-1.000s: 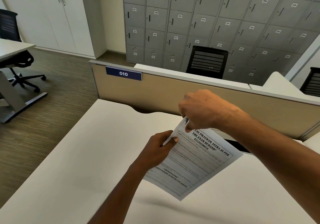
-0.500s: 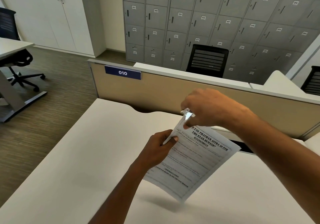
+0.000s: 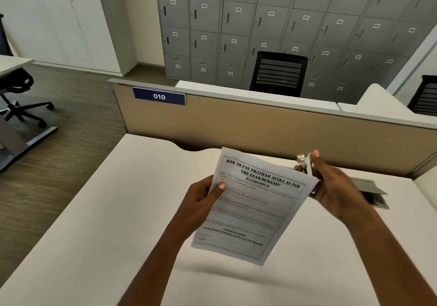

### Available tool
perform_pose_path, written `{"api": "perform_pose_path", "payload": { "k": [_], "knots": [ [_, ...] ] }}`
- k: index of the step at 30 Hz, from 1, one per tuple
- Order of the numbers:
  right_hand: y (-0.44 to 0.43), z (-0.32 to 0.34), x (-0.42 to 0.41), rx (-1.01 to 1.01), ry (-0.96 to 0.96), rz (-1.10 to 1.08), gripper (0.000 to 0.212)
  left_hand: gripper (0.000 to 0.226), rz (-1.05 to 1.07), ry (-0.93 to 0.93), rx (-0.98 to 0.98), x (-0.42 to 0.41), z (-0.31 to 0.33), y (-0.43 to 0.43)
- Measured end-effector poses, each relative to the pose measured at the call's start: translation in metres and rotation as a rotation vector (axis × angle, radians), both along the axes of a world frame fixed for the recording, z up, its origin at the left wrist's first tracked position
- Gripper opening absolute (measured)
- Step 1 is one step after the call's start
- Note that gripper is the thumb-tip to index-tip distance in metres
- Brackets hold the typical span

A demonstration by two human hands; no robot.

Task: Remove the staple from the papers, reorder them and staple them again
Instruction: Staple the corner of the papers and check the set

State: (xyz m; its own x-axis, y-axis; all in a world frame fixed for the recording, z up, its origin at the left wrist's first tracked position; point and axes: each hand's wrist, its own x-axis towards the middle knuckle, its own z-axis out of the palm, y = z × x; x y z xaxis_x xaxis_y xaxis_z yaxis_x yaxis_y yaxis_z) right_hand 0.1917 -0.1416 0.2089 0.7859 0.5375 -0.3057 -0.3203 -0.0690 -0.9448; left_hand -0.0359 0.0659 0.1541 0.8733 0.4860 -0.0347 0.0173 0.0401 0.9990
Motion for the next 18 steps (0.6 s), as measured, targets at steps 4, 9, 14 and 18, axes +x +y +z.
{"api": "perform_pose_path", "payload": {
  "k": [4, 9, 14, 18],
  "knots": [
    [-0.017, -0.08, -0.001, -0.027, 0.181, -0.166, 0.018, 0.027, 0.039, -0.026, -0.065, -0.001, -0.003, 0.001],
    [-0.028, -0.169, -0.008, -0.336, 0.047, -0.306, 0.019, 0.027, 0.068, -0.038, -0.1, 0.003, -0.01, 0.001],
    [-0.028, -0.224, -0.006, -0.794, -0.466, -0.273, 0.033, 0.027, 0.097, -0.033, -0.105, 0.008, -0.018, 0.004],
    [-0.023, -0.24, 0.003, -0.928, -0.622, -0.231, 0.028, 0.027, 0.103, -0.036, -0.131, 0.014, -0.024, 0.006]
  ]
}}
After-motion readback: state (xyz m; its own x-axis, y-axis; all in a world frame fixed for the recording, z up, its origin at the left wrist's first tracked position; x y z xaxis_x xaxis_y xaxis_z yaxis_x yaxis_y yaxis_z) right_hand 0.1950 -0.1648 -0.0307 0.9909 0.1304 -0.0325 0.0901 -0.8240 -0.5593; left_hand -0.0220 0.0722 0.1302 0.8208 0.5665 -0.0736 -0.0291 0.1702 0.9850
